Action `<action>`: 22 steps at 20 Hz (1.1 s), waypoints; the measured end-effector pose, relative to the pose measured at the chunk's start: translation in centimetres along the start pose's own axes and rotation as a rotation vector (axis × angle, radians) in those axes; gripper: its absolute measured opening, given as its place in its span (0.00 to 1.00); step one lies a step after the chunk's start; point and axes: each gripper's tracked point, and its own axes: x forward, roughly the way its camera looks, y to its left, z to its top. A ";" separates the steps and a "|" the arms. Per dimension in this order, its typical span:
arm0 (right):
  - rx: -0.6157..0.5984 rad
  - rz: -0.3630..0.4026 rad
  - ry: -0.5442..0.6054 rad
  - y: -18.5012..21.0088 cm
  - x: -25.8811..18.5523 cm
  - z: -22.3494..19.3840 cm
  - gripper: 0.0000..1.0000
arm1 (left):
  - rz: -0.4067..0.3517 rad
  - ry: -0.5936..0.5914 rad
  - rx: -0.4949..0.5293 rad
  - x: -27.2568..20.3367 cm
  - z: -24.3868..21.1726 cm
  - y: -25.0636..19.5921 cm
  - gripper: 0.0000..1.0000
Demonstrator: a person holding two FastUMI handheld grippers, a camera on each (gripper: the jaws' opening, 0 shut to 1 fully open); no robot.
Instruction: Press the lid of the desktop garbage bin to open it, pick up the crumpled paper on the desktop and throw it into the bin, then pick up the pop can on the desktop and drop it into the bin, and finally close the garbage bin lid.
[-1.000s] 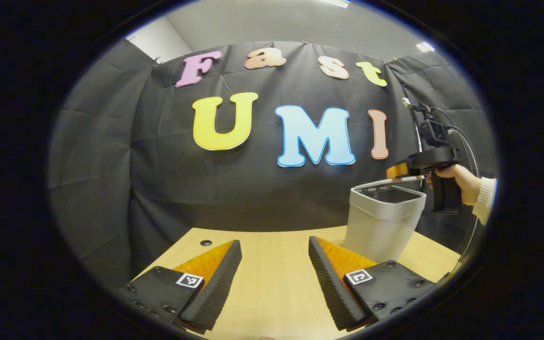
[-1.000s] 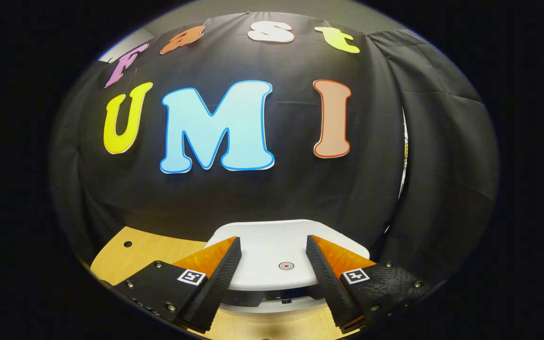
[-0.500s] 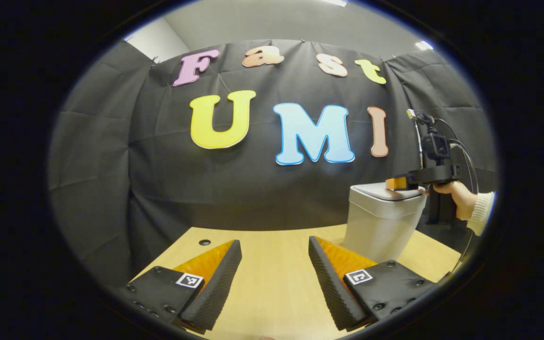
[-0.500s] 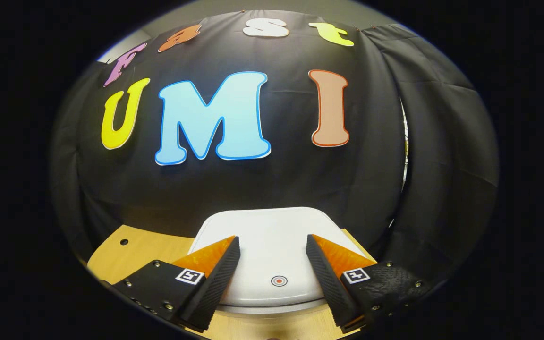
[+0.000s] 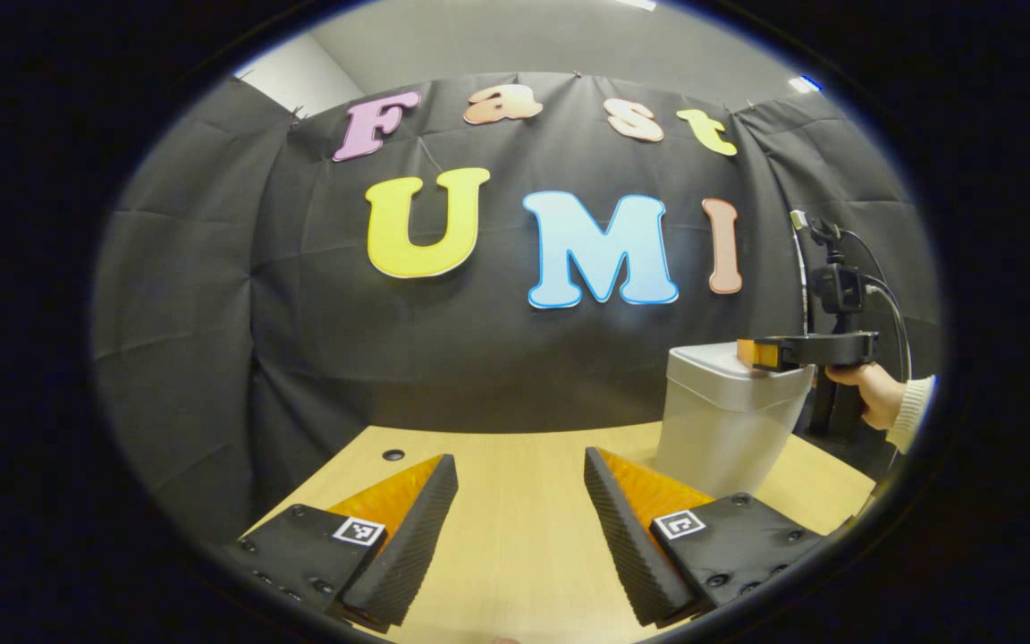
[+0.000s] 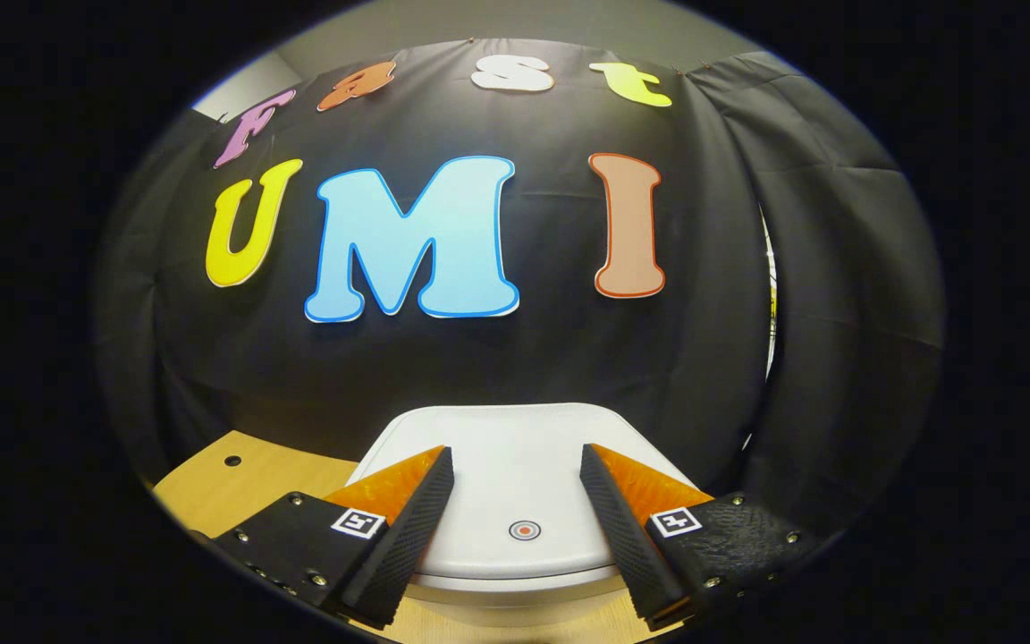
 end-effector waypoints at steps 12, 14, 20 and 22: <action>-0.011 -0.003 -0.061 0.0 0.1 -1.2 0.94 | 0.016 -0.001 0.000 0.5 0.4 -1.0 0.96; -0.006 -0.001 -0.067 0.1 0.2 -1.1 0.94 | 0.026 -0.008 -0.005 0.3 0.8 -1.0 0.96; 0.009 0.031 -0.039 0.0 0.0 -0.5 0.93 | 0.058 -0.028 -0.006 -1.1 1.8 -0.8 0.96; -0.007 0.029 0.012 -0.2 -0.4 -0.4 0.93 | 0.067 -0.035 -0.008 -1.7 2.2 -1.1 0.96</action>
